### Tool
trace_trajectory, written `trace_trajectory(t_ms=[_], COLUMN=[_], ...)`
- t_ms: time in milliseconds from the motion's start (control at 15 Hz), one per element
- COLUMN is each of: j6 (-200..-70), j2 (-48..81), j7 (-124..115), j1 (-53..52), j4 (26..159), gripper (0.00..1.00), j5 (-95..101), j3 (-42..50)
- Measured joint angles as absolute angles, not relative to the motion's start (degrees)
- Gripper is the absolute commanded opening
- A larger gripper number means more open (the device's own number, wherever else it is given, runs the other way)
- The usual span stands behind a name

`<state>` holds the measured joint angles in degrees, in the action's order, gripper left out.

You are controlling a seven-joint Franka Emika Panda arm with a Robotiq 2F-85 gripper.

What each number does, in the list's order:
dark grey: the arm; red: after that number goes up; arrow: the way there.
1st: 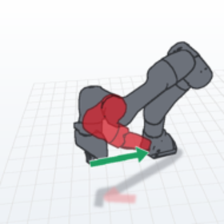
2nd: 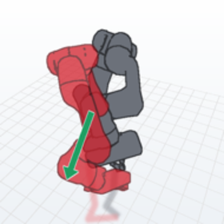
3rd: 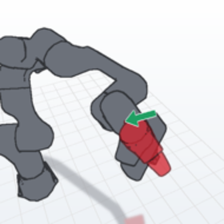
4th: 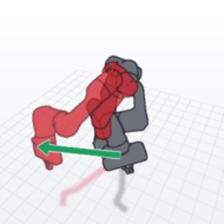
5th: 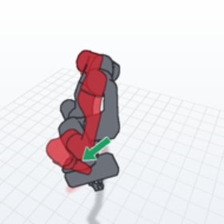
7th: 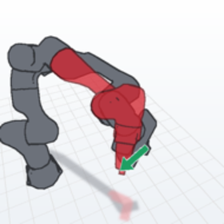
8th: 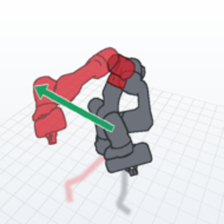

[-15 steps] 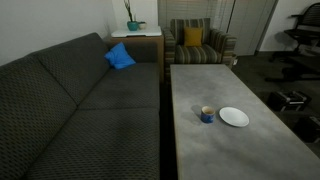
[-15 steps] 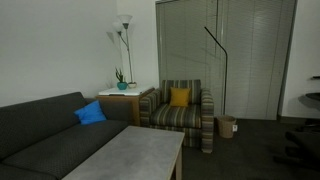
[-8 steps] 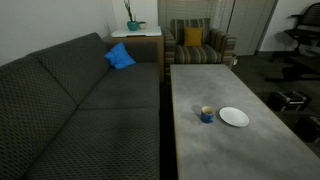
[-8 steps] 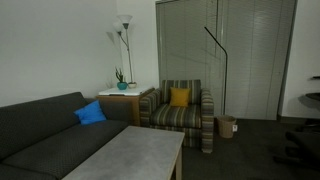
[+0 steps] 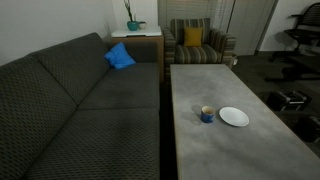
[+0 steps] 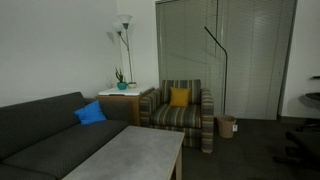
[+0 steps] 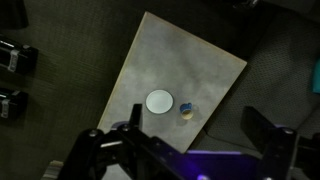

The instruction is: Put the blue mug on top of the white plate

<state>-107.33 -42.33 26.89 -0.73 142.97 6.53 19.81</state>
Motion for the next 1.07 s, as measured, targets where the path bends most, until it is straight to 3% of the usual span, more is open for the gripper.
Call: trace_trajectory(t_ms=[1067], j6=[-117.2], j2=[-17.6], j7=[28.1], j1=[-6.1], j4=[136.6], gripper=[1.0], j5=[-0.7], j3=[11.4])
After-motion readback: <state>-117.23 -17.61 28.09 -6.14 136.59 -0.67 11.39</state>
